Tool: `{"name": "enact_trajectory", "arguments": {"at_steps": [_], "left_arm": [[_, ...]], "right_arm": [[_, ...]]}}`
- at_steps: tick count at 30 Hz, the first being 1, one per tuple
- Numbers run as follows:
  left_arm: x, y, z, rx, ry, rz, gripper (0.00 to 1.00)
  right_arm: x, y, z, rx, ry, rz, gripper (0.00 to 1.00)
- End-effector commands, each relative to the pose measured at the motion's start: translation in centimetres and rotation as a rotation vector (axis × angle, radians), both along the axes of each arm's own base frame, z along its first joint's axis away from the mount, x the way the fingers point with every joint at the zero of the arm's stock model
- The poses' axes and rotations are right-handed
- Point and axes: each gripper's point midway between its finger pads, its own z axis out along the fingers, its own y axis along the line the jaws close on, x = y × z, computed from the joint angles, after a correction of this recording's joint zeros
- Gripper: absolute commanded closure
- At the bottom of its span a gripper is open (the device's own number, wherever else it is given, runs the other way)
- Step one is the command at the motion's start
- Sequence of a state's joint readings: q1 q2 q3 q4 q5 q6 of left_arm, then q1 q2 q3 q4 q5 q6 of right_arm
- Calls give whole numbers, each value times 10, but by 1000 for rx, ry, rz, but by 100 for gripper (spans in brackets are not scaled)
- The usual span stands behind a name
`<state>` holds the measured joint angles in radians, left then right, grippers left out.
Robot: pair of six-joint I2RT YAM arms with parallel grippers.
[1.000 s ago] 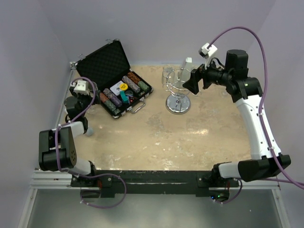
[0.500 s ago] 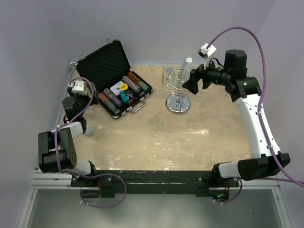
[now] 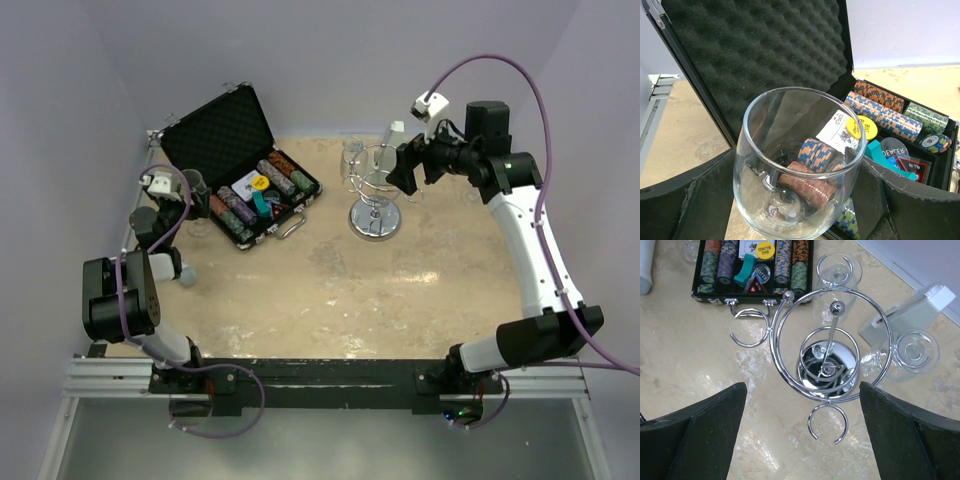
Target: Take the wine glass off the wine glass rack
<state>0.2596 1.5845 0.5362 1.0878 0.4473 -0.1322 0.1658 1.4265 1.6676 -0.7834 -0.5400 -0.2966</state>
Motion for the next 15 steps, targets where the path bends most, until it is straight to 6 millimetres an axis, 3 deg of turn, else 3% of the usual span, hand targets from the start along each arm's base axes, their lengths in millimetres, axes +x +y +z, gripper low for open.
{"name": "enact_trajectory", "arguments": {"at_steps": [1, 4, 6, 12, 13, 15], "left_arm": [[2, -4, 36, 25, -140, -38, 39], [3, -2, 34, 33, -126, -27, 27], [2, -1, 35, 41, -124, -22, 13], [-2, -1, 35, 55, -97, -22, 10], [-3, -2, 37, 58, -96, -31, 1], [-6, -5, 35, 60, -85, -41, 0]], "right_arm": [[5, -4, 17, -19, -56, -6, 2], [5, -2, 17, -11, -55, 0, 1], [4, 0, 16, -5, -54, 8, 1], [4, 5, 12, 17, -46, 28, 1], [4, 5, 12, 21, -45, 30, 1], [6, 7, 13, 31, -46, 33, 1]]}}
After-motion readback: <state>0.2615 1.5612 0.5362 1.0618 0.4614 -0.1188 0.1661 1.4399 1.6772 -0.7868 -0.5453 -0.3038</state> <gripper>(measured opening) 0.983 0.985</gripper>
